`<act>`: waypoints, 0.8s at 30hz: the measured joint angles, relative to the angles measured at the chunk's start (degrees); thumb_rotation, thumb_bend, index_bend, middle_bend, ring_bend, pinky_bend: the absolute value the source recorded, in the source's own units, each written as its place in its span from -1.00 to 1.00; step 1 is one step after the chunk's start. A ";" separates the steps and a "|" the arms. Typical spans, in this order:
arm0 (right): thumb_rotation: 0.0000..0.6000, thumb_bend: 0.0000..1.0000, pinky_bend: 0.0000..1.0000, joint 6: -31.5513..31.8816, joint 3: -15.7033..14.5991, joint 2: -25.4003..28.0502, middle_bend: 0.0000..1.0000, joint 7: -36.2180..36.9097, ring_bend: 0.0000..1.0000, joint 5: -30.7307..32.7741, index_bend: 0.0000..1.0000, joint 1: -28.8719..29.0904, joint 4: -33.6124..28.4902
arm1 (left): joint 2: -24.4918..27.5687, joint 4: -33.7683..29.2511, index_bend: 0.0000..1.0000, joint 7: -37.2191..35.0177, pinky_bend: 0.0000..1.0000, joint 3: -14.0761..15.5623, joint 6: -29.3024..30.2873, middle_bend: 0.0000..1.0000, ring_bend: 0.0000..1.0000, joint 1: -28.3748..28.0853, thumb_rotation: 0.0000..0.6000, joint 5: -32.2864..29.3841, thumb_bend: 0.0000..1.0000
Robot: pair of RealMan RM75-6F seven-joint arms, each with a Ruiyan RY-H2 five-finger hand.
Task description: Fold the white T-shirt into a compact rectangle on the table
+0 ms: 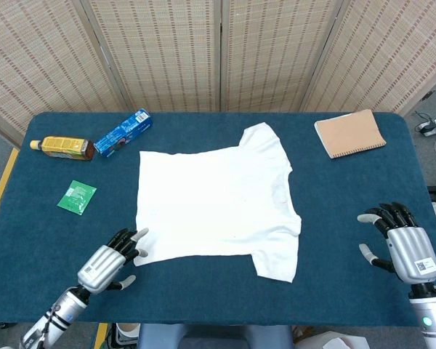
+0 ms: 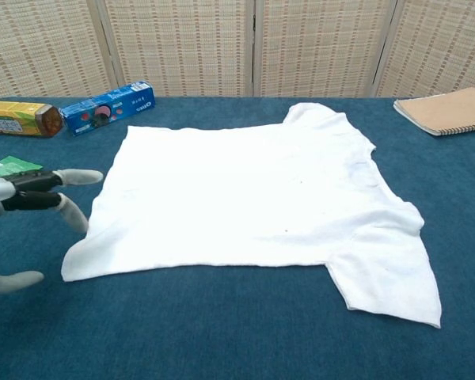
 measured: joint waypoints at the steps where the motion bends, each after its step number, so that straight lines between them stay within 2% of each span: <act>1: 1.00 -0.48 -0.79 0.11 -0.01 0.00 -0.43 0.10 -0.71 -0.01 -0.34 -0.06 0.04 | -1.00 0.64 -0.24 0.81 -1.00 -0.12 -0.50 -0.94 -0.93 -0.41 1.00 -0.22 -0.40; 7: 1.00 -0.48 -0.79 0.25 -0.23 -0.17 -0.43 0.57 -0.71 0.13 -0.34 -0.33 0.45 | -6.34 3.95 -0.25 6.40 -1.00 -1.44 -2.77 -0.89 -0.90 -1.94 1.00 -3.38 -0.40; 16: 1.00 -0.48 -0.79 0.70 -0.14 -0.34 -0.43 0.86 -0.71 0.06 -0.34 -0.49 0.71 | -11.61 8.22 -0.22 10.56 -1.00 -3.65 -5.32 -0.89 -0.90 -3.18 1.00 -10.67 -0.40; 24: 1.00 -0.48 -0.79 1.01 -0.18 -0.34 -0.43 1.07 -0.71 0.23 -0.34 -0.78 0.86 | -11.98 6.95 -0.24 12.62 -1.00 -3.17 -5.03 -0.89 -0.90 -3.44 1.00 -12.09 -0.40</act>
